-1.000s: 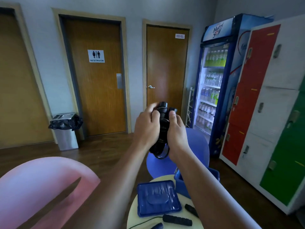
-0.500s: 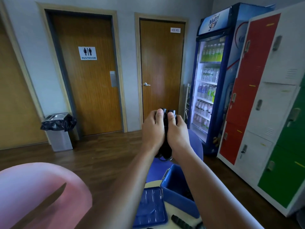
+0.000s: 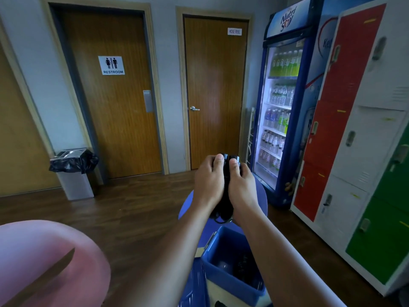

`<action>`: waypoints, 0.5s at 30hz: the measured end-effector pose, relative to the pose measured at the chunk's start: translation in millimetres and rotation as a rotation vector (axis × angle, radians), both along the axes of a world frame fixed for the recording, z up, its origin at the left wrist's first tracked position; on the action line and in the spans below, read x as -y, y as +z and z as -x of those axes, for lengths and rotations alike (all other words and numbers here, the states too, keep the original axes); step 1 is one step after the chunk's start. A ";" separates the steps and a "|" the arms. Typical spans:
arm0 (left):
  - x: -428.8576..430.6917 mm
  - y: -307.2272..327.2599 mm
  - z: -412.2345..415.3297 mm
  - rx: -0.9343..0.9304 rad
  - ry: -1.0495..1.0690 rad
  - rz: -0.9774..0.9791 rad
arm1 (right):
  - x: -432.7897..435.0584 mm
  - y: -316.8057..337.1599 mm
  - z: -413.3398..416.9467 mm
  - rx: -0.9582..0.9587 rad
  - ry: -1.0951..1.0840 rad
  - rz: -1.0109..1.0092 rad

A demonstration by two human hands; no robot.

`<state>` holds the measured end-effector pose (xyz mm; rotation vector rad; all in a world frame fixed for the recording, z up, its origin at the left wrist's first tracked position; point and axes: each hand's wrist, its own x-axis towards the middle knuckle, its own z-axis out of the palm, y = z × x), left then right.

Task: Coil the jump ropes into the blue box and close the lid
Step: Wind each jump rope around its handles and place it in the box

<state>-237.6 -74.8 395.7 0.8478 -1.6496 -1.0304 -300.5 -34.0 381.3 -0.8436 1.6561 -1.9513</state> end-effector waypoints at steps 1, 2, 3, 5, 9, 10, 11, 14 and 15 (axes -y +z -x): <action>2.6 2.0 2.3 0.006 -0.022 -0.007 | 1.5 0.7 4.3 0.000 0.005 0.007; 4.9 3.3 3.6 0.011 -0.044 -0.011 | 2.8 2.4 8.6 0.006 0.007 0.012; 8.1 2.3 3.5 0.016 -0.063 -0.017 | 4.5 4.0 13.3 0.040 0.005 0.021; 13.9 -4.8 0.3 0.070 -0.080 -0.062 | 7.5 7.5 23.3 0.225 0.018 0.081; 12.4 -30.7 -0.5 0.015 -0.114 -0.329 | 10.5 12.0 38.1 0.554 0.047 0.139; 11.0 -32.9 2.9 -0.075 -0.100 -0.396 | 10.6 10.5 41.6 0.547 0.059 0.097; 10.4 -33.8 5.8 -0.158 -0.069 -0.427 | 7.9 10.1 44.2 0.494 0.071 0.026; 15.2 -35.5 7.2 -0.132 0.092 -0.299 | 0.8 4.2 63.8 0.122 0.071 -0.188; 18.1 -36.8 6.0 -0.088 0.114 -0.242 | -3.0 4.4 71.2 0.025 0.064 -0.212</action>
